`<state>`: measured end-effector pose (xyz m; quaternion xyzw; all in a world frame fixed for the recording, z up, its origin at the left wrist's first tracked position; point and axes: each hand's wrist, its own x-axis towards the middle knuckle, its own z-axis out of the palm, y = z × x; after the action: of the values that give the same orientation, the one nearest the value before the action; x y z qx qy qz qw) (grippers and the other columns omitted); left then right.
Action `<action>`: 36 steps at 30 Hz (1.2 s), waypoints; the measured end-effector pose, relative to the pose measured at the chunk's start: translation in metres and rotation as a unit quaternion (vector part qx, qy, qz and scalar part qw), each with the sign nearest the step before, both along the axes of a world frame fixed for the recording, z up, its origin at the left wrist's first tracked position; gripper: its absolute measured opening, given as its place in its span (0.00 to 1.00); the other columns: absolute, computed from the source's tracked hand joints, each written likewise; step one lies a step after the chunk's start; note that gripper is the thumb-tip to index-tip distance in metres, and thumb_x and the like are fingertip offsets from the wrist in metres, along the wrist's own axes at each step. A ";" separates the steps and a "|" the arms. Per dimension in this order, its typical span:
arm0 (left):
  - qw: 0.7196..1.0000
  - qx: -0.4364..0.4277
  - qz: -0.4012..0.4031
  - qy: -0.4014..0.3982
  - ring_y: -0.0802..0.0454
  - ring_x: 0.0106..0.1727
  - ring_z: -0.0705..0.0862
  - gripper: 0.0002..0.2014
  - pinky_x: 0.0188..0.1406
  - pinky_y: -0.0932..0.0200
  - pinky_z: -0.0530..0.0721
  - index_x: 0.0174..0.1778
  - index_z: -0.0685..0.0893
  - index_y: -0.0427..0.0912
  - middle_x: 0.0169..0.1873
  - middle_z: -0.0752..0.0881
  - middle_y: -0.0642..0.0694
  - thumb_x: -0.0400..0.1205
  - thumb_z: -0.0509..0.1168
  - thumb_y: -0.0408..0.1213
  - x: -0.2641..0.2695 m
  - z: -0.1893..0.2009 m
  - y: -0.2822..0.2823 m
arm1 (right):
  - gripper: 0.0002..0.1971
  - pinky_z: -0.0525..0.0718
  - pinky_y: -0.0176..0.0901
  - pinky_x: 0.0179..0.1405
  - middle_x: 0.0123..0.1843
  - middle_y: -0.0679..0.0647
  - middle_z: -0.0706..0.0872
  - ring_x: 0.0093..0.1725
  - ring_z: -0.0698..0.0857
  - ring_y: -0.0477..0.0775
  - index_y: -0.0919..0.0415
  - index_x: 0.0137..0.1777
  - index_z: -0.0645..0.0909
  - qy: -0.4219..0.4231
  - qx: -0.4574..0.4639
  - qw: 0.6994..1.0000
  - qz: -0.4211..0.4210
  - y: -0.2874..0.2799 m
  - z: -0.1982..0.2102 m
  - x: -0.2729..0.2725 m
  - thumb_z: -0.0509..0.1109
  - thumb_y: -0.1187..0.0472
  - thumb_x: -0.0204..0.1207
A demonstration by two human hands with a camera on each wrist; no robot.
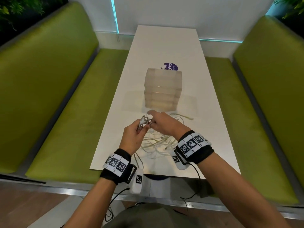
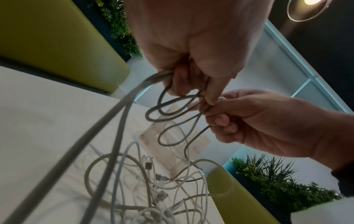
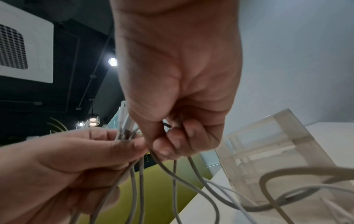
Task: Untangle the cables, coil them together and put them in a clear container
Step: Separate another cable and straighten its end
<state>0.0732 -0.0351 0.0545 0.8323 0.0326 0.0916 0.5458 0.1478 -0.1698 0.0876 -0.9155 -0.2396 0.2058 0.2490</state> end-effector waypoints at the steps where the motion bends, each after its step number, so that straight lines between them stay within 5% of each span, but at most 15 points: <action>1: 1.000 -0.002 -0.007 0.001 0.61 0.23 0.67 0.03 0.24 0.71 0.66 0.49 0.84 0.45 0.23 0.69 0.52 0.82 0.66 0.37 -0.001 -0.001 0.001 | 0.27 0.79 0.47 0.41 0.48 0.58 0.83 0.44 0.81 0.58 0.58 0.77 0.62 0.009 0.007 1.000 -0.008 0.000 -0.001 0.001 0.64 0.61 0.80; 4: 1.000 0.017 -0.017 -0.020 0.59 0.24 0.66 0.02 0.23 0.70 0.65 0.47 0.83 0.44 0.23 0.70 0.50 0.82 0.66 0.37 -0.005 -0.002 0.002 | 0.31 0.74 0.42 0.33 0.44 0.56 0.81 0.38 0.78 0.55 0.57 0.78 0.58 0.016 0.028 0.999 -0.017 0.000 -0.004 0.002 0.66 0.62 0.78; 7: 0.999 0.022 -0.001 -0.041 0.60 0.24 0.69 0.03 0.24 0.70 0.67 0.45 0.82 0.43 0.23 0.74 0.53 0.83 0.65 0.37 -0.006 -0.002 0.001 | 0.26 0.79 0.45 0.39 0.44 0.57 0.83 0.40 0.81 0.56 0.54 0.75 0.63 0.013 0.054 0.998 -0.018 0.003 -0.008 0.004 0.66 0.60 0.79; 10: 0.999 0.012 0.028 -0.037 0.62 0.24 0.71 0.05 0.24 0.70 0.68 0.44 0.81 0.42 0.24 0.75 0.54 0.84 0.63 0.38 -0.004 0.003 0.004 | 0.15 0.78 0.43 0.41 0.42 0.50 0.81 0.40 0.81 0.51 0.56 0.63 0.75 0.006 0.062 0.998 -0.018 0.001 -0.016 0.011 0.70 0.57 0.78; 14: 0.997 -0.036 0.063 -0.040 0.68 0.23 0.75 0.06 0.25 0.73 0.69 0.45 0.81 0.37 0.24 0.75 0.53 0.84 0.63 0.35 -0.003 0.013 0.012 | 0.03 0.74 0.42 0.44 0.43 0.52 0.83 0.43 0.80 0.51 0.62 0.45 0.84 -0.033 0.063 0.997 -0.036 -0.012 -0.037 0.021 0.69 0.64 0.77; 19: 0.990 -0.068 0.101 -0.066 0.61 0.25 0.68 0.11 0.28 0.58 0.69 0.36 0.76 0.45 0.25 0.71 0.54 0.85 0.62 0.38 -0.003 0.019 0.030 | 0.07 0.79 0.48 0.47 0.49 0.58 0.81 0.47 0.83 0.59 0.63 0.47 0.85 -0.083 -0.012 0.994 -0.066 -0.026 -0.054 0.040 0.65 0.65 0.80; 22: 0.979 -0.110 0.142 -0.093 0.53 0.30 0.69 0.08 0.32 0.52 0.71 0.39 0.77 0.44 0.29 0.73 0.49 0.85 0.61 0.36 -0.003 0.028 0.048 | 0.10 0.77 0.46 0.46 0.51 0.58 0.84 0.48 0.84 0.60 0.62 0.47 0.85 -0.052 -0.012 0.992 -0.116 -0.045 -0.058 0.053 0.62 0.62 0.81; 24: 0.979 -0.116 0.142 -0.093 0.51 0.31 0.68 0.09 0.32 0.53 0.70 0.40 0.77 0.37 0.29 0.71 0.46 0.85 0.61 0.35 -0.003 0.032 0.054 | 0.11 0.78 0.44 0.46 0.51 0.56 0.87 0.47 0.84 0.57 0.63 0.48 0.85 -0.043 0.036 0.989 -0.136 -0.050 -0.055 0.053 0.60 0.64 0.81; 27: 0.989 -0.089 0.103 -0.057 0.62 0.25 0.67 0.11 0.28 0.58 0.69 0.36 0.75 0.41 0.26 0.70 0.52 0.85 0.62 0.36 0.001 0.026 0.047 | 0.14 0.80 0.34 0.43 0.49 0.56 0.87 0.47 0.83 0.51 0.64 0.56 0.86 -0.049 0.117 0.987 -0.095 -0.040 -0.038 0.041 0.60 0.70 0.80; 30: 0.996 -0.057 0.062 -0.014 0.62 0.24 0.68 0.11 0.29 0.59 0.69 0.38 0.77 0.36 0.25 0.72 0.53 0.84 0.63 0.38 0.004 0.016 0.034 | 0.14 0.80 0.33 0.46 0.47 0.53 0.87 0.43 0.83 0.44 0.58 0.63 0.84 -0.056 0.174 0.983 -0.034 -0.022 -0.015 0.023 0.67 0.64 0.79; 32: 0.998 -0.050 0.029 0.002 0.61 0.24 0.68 0.10 0.27 0.61 0.69 0.39 0.78 0.37 0.26 0.72 0.53 0.84 0.64 0.38 0.002 0.015 0.027 | 0.19 0.80 0.30 0.42 0.41 0.49 0.86 0.35 0.81 0.36 0.53 0.70 0.79 -0.016 0.229 0.973 -0.026 -0.014 0.000 0.010 0.69 0.62 0.78; 36: 0.992 -0.119 -0.029 0.035 0.60 0.22 0.67 0.09 0.22 0.65 0.67 0.37 0.80 0.43 0.21 0.72 0.58 0.83 0.64 0.32 -0.004 0.025 0.025 | 0.22 0.83 0.37 0.37 0.36 0.55 0.87 0.30 0.81 0.43 0.57 0.72 0.76 0.112 0.240 0.964 0.022 -0.011 0.021 -0.006 0.68 0.67 0.78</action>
<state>0.0695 -0.0100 0.0798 0.7649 0.0379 0.0424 0.6416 0.1423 -0.1807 0.1083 -0.7943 -0.2729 0.2492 0.4822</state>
